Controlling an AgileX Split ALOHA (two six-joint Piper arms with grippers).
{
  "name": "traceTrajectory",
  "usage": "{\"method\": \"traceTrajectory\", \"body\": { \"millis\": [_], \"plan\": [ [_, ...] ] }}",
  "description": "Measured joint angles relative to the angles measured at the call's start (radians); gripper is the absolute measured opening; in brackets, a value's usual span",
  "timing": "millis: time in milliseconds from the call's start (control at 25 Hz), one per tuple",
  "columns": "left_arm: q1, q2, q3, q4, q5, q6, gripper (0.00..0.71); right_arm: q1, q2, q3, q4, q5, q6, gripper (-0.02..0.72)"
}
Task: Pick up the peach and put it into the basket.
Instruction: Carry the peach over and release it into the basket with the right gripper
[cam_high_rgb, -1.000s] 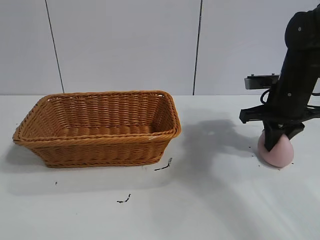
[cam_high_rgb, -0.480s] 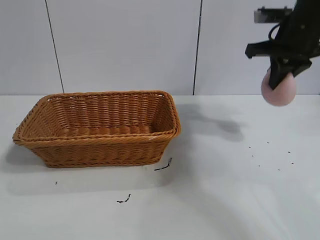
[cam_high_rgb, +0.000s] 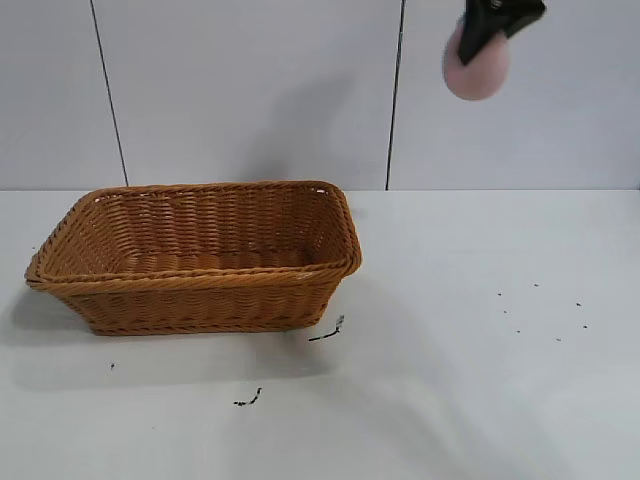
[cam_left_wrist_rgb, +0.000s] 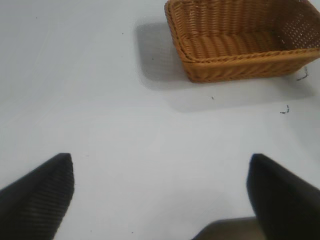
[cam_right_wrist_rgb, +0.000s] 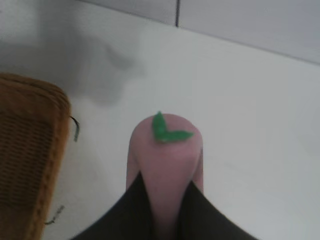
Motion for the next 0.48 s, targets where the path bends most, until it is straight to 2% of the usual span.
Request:
{"method": "traceTrajectory", "body": {
  "millis": [240, 480],
  "plan": [
    [0.0, 0.0, 0.0, 0.0, 0.0, 0.0, 0.692, 0.153, 0.142, -0.052, 0.006, -0.023, -0.021, 0.024],
    [0.0, 0.0, 0.0, 0.0, 0.0, 0.0, 0.692, 0.192, 0.29, -0.052, 0.009, -0.044, -0.021, 0.024]
  ]
}}
